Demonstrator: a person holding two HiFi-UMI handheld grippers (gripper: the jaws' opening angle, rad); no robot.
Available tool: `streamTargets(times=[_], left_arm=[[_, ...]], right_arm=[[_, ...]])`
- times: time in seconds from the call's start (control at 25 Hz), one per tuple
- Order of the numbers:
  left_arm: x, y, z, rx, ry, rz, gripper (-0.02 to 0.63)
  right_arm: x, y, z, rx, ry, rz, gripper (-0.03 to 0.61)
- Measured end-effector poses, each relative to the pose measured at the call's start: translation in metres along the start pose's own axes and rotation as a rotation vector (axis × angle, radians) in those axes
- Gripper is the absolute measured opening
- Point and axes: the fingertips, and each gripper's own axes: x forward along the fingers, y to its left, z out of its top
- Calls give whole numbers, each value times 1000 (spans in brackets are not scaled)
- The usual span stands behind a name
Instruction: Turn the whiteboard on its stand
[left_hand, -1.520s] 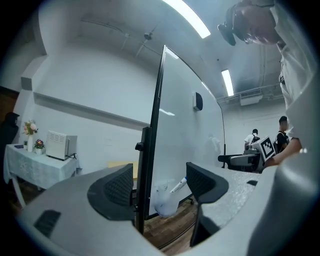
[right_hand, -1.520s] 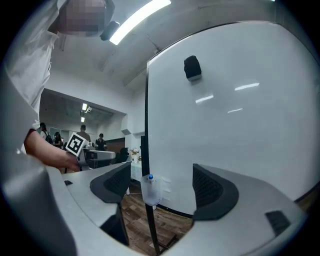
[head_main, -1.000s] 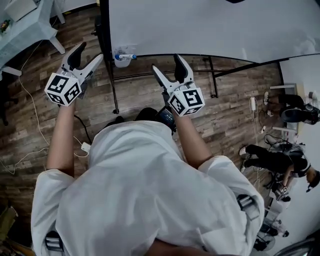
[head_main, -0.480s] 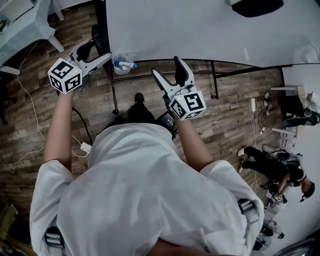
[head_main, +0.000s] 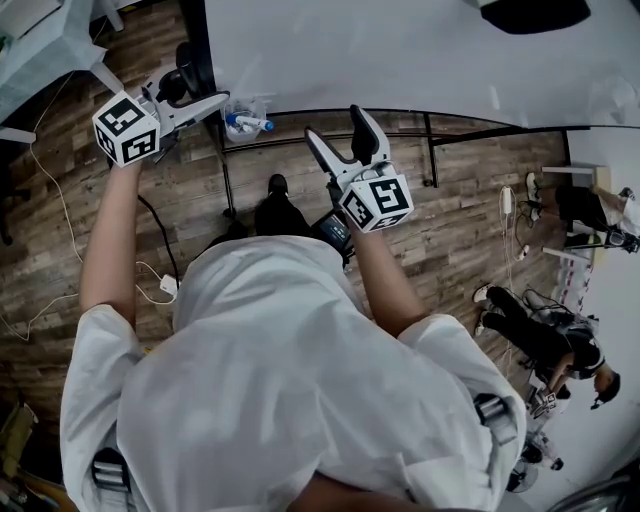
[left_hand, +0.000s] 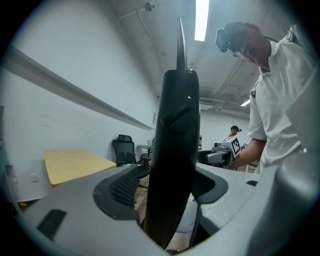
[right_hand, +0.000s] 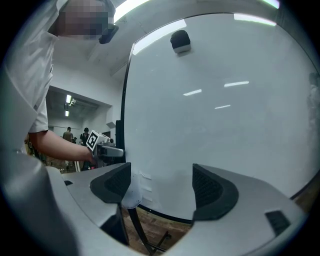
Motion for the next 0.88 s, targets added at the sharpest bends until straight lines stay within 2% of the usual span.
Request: streamTargets(times=[0.16, 0.24, 0.52, 0.88], left_arm=[[3, -3, -4, -10, 15, -30, 298], [3, -3, -5, -19, 15, -38, 287], [4, -4, -5, -31, -1, -48, 218], [4, -4, -9, 19, 26, -52, 193]], right_arm=[[0, 0, -1, 2, -5, -13, 376], [1, -1, -1, -1, -12, -24, 348], [-7, -7, -2, -5, -22, -55, 305], [-7, -9, -4, -2, -27, -69, 304]])
